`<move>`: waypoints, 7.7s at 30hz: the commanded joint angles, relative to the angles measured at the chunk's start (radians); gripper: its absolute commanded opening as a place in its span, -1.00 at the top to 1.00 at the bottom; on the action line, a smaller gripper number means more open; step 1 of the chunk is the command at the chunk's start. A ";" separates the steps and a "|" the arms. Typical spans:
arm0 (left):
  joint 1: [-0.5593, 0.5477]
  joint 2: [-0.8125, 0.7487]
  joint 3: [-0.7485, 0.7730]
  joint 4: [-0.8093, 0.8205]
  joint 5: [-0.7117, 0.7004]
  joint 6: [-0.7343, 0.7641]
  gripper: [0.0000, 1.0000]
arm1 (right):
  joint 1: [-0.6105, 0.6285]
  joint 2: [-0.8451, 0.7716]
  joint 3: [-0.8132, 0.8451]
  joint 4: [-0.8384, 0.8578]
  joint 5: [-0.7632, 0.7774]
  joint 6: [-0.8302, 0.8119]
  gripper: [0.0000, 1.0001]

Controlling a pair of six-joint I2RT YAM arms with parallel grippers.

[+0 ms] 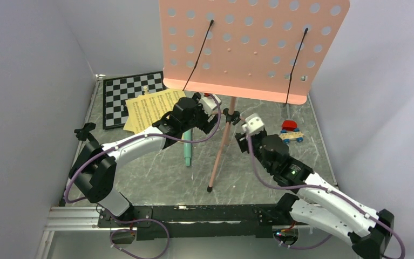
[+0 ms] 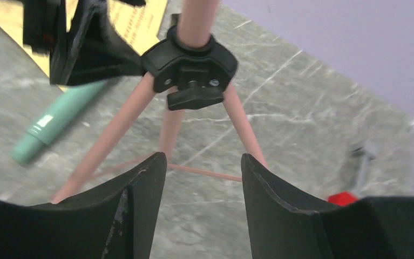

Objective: Set up the instrument practice props

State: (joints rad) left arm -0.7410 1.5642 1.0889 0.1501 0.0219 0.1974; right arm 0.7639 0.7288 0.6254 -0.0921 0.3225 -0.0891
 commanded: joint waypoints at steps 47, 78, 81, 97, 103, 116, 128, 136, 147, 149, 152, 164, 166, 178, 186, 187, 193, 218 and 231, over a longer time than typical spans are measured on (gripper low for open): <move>-0.003 0.002 0.031 0.025 0.002 0.015 -0.72 | 0.084 0.132 -0.048 0.305 0.048 -0.530 1.00; -0.003 0.001 0.024 0.038 -0.004 0.013 -0.72 | 0.066 0.218 0.029 0.340 0.011 -0.674 -0.02; -0.003 0.003 0.025 0.039 -0.004 0.014 -0.72 | 0.067 0.231 0.028 0.355 0.007 -0.679 0.02; -0.003 0.017 0.038 0.035 0.004 0.014 -0.72 | 0.092 0.194 0.033 0.399 0.056 -0.743 -0.10; -0.003 0.021 0.042 0.029 0.009 0.012 -0.72 | 0.094 0.220 0.034 0.397 0.047 -0.739 -0.09; -0.004 0.017 0.042 0.028 0.010 0.014 -0.72 | 0.091 0.286 0.025 0.424 0.063 -0.679 0.81; -0.003 0.015 0.039 0.029 0.011 0.014 -0.72 | -0.001 0.169 -0.059 0.399 -0.005 -0.124 1.00; -0.003 0.011 0.032 0.034 0.009 0.010 -0.72 | -0.104 0.120 -0.096 0.418 -0.092 0.206 1.00; -0.003 -0.001 0.024 0.036 0.004 0.013 -0.72 | -0.140 0.126 -0.007 0.306 -0.190 0.314 0.97; -0.003 -0.002 0.022 0.036 0.004 0.012 -0.72 | -0.140 0.121 0.032 0.218 -0.189 0.258 0.52; -0.003 -0.005 0.018 0.039 0.004 0.012 -0.72 | -0.140 0.094 0.067 0.104 -0.141 0.178 0.20; -0.003 -0.001 0.027 0.040 0.011 0.005 -0.72 | -0.109 0.041 0.066 0.058 -0.097 -0.362 -0.34; -0.003 -0.001 0.026 0.041 0.013 0.005 -0.72 | -0.082 0.060 0.062 0.084 -0.072 -0.462 -0.44; -0.003 -0.004 0.018 0.048 0.007 0.011 -0.72 | 0.025 0.150 0.010 0.328 0.033 -0.780 -0.29; -0.003 -0.004 0.016 0.048 0.006 0.012 -0.72 | 0.025 0.229 0.025 0.309 0.023 -0.837 -0.17; -0.003 -0.004 0.014 0.048 0.004 0.013 -0.72 | 0.025 0.231 0.024 0.309 0.021 -0.838 -0.18; -0.003 0.001 0.023 0.043 0.010 0.010 -0.72 | 0.025 0.234 0.006 0.351 0.015 -0.832 -0.01; -0.003 0.001 0.017 0.049 0.008 0.004 -0.72 | -0.120 0.095 -0.163 0.507 -0.201 0.120 1.00; -0.004 0.008 0.024 0.045 0.011 0.004 -0.72 | -0.206 0.183 -0.117 0.504 -0.291 0.523 1.00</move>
State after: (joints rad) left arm -0.7410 1.5856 1.0946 0.1535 0.0219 0.2005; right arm 0.5739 0.8757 0.4839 0.4423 0.0757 0.1200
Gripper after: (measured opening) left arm 0.860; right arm 0.155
